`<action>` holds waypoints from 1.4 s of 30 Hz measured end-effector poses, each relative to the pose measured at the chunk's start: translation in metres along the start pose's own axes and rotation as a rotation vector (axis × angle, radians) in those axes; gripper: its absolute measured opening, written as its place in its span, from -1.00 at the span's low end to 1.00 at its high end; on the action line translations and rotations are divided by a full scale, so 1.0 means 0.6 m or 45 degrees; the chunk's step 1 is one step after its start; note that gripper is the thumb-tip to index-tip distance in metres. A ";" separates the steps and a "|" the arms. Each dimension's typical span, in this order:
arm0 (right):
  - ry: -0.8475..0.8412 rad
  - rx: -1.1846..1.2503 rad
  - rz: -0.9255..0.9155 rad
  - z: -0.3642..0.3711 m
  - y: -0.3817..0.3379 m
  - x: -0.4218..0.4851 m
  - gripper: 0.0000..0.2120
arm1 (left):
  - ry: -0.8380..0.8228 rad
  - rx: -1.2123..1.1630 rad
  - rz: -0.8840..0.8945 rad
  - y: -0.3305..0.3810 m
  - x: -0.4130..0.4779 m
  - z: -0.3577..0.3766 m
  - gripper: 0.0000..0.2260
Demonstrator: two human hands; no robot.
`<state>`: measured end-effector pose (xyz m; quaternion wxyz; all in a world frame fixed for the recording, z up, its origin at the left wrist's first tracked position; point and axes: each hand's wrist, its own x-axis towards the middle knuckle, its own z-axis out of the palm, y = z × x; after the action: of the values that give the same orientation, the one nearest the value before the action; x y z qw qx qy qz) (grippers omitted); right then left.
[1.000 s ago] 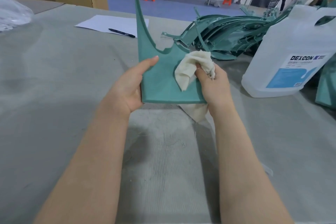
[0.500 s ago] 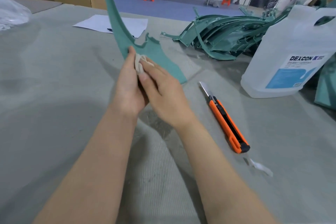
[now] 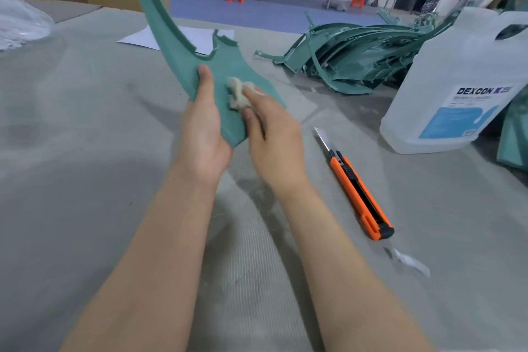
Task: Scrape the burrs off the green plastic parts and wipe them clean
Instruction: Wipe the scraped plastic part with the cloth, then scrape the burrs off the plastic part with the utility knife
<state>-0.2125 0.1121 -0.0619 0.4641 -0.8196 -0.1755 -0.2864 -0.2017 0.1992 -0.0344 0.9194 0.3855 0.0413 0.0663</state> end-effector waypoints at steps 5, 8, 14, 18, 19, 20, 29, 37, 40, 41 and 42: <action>0.311 -0.193 0.317 -0.057 0.059 0.009 -0.67 | 0.319 0.100 0.336 0.009 -0.006 -0.001 -0.77; 0.200 -0.408 0.470 -0.067 0.075 0.016 -0.58 | 0.397 0.028 0.370 0.020 -0.004 -0.011 -0.76; 0.251 -0.163 0.483 -0.054 -0.008 0.012 -0.71 | 0.408 -0.063 0.347 0.043 -0.015 -0.003 -0.77; -0.166 0.987 0.648 0.014 -0.123 0.011 -0.75 | 0.468 -0.040 0.502 0.092 -0.042 -0.004 -0.72; -0.248 1.024 0.631 0.036 -0.146 0.011 -0.75 | 0.490 -0.023 0.575 0.115 -0.053 -0.013 -0.70; -0.303 1.030 0.610 0.060 -0.171 0.011 -0.71 | 0.522 -0.009 0.656 0.140 -0.065 -0.027 -0.71; -1.040 1.137 0.403 0.305 -0.423 -0.087 -0.81 | 1.183 -0.097 1.099 0.347 -0.240 -0.283 -0.78; -1.676 0.672 0.121 0.464 -0.525 -0.297 -0.66 | 1.687 -0.376 0.948 0.340 -0.425 -0.507 -0.83; -1.862 0.197 -0.166 0.501 -0.509 -0.360 -0.48 | 1.659 -0.583 0.639 0.298 -0.452 -0.573 -0.66; -1.930 0.074 -0.250 0.507 -0.501 -0.377 -0.46 | 1.604 -0.671 0.558 0.285 -0.455 -0.589 -0.60; -1.998 -0.018 -0.319 0.512 -0.493 -0.391 -0.46 | 1.539 -0.716 0.512 0.271 -0.454 -0.602 -0.57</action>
<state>-0.4639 0.5217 -0.1393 0.1640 -0.7591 -0.5403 0.3238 -0.5315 0.5243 -0.1641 0.7700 0.0284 0.4549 0.4465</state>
